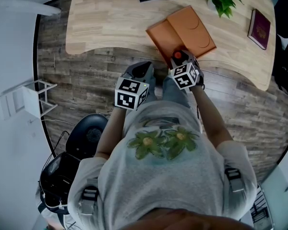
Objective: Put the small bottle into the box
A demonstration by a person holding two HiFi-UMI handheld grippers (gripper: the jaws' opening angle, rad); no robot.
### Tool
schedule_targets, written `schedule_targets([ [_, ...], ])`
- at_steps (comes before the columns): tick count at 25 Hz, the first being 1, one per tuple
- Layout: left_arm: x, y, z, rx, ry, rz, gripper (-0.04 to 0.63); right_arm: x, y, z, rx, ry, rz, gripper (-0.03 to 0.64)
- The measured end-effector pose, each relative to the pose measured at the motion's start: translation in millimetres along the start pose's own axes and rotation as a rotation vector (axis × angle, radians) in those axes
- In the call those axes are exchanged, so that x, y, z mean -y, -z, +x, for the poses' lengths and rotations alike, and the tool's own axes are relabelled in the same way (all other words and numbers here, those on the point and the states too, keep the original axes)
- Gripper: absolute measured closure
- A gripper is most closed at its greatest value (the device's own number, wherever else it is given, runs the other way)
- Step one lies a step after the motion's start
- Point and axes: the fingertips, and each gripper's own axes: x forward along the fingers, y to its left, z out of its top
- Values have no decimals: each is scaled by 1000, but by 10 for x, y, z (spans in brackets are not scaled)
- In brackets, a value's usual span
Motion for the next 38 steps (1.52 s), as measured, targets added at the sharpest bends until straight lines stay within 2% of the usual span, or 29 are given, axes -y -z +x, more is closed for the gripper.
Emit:
schedule_targets([
  [10,73,1,-20,2,6,11,588,-3,1,-25,-1,-7,11,407],
  [27,220,-35,-12,18,43,48,588,7,-216,-640,144,-11,158,407],
  [38,352,-95,29,31,78,84,588,77,-323,-1038,253,42,239,588],
])
